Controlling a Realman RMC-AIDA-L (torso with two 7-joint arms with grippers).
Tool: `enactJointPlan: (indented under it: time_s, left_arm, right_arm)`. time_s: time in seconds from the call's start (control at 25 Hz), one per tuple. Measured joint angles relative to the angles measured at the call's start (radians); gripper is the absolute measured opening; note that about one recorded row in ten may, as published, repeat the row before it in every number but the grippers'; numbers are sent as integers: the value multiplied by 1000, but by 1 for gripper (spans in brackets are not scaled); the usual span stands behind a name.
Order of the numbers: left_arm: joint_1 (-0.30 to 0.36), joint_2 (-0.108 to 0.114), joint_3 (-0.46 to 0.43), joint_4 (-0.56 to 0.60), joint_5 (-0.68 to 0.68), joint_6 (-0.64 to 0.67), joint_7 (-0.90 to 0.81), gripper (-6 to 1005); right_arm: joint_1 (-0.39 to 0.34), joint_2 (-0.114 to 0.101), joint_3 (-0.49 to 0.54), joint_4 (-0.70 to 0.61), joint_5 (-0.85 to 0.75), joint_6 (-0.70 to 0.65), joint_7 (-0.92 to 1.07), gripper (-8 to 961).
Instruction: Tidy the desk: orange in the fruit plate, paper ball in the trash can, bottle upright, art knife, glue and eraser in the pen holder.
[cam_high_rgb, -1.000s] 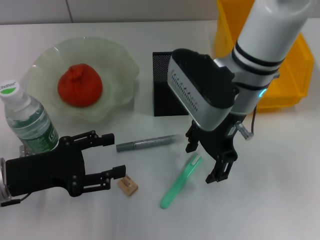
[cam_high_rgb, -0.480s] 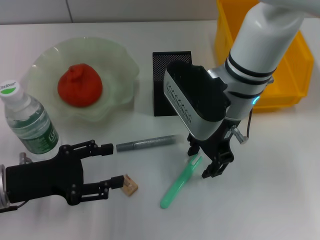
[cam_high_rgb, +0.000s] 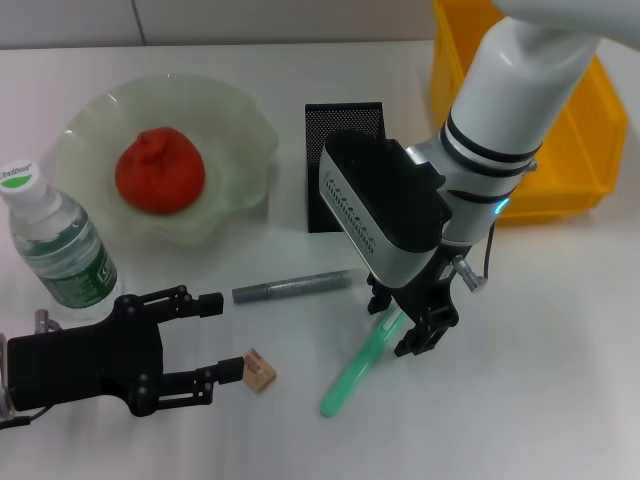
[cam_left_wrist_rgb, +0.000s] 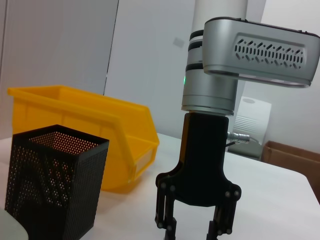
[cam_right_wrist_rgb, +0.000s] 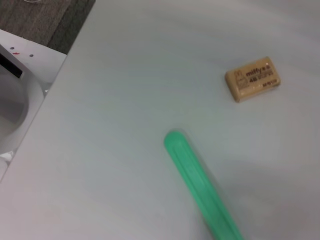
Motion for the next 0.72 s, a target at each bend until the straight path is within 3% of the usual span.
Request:
enactJointPlan:
  time_s: [0.72]
  left_arm:
    - [5, 1, 3, 2, 1, 0, 0, 782]
  right_arm:
    - [5, 0, -12, 23, 4, 28, 0, 478]
